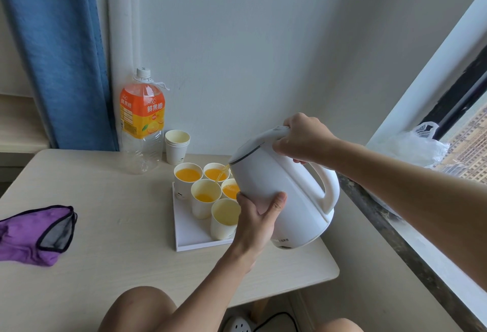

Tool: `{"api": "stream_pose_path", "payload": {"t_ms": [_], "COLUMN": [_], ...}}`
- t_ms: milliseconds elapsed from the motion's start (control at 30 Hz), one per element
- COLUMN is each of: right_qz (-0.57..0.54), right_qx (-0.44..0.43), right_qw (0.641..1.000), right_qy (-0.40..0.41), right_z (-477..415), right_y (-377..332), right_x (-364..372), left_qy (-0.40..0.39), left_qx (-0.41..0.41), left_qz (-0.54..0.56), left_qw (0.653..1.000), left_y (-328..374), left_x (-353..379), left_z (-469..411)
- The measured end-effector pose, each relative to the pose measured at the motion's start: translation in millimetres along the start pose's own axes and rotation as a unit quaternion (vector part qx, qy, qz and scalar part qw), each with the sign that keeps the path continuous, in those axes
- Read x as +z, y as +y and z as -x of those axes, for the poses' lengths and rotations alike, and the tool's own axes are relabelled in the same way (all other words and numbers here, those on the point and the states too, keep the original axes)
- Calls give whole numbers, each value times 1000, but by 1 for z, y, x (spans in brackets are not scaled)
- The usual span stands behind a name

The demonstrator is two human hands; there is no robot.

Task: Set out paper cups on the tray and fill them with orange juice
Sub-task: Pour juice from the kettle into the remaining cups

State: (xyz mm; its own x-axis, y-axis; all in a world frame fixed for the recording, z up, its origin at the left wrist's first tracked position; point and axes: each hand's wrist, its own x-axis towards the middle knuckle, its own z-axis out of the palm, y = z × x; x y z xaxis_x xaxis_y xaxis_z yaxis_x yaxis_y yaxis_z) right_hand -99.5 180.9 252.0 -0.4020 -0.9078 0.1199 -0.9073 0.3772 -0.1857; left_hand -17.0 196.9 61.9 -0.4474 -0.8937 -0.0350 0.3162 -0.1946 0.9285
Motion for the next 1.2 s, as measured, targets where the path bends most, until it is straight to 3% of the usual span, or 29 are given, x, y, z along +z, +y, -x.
{"api": "stream_pose_path", "payload": {"t_ms": [1200], "right_qz": [8], "right_qx": [0], "right_qw": [1000], "right_qy": [2], "right_z": [0], "right_y": [-1], "right_x": [0], "left_qy": [-10], "left_qx": [4], "left_qz": [14], "left_qw": [1000], "left_y": [0], "left_x": [0], "left_z": [1]}}
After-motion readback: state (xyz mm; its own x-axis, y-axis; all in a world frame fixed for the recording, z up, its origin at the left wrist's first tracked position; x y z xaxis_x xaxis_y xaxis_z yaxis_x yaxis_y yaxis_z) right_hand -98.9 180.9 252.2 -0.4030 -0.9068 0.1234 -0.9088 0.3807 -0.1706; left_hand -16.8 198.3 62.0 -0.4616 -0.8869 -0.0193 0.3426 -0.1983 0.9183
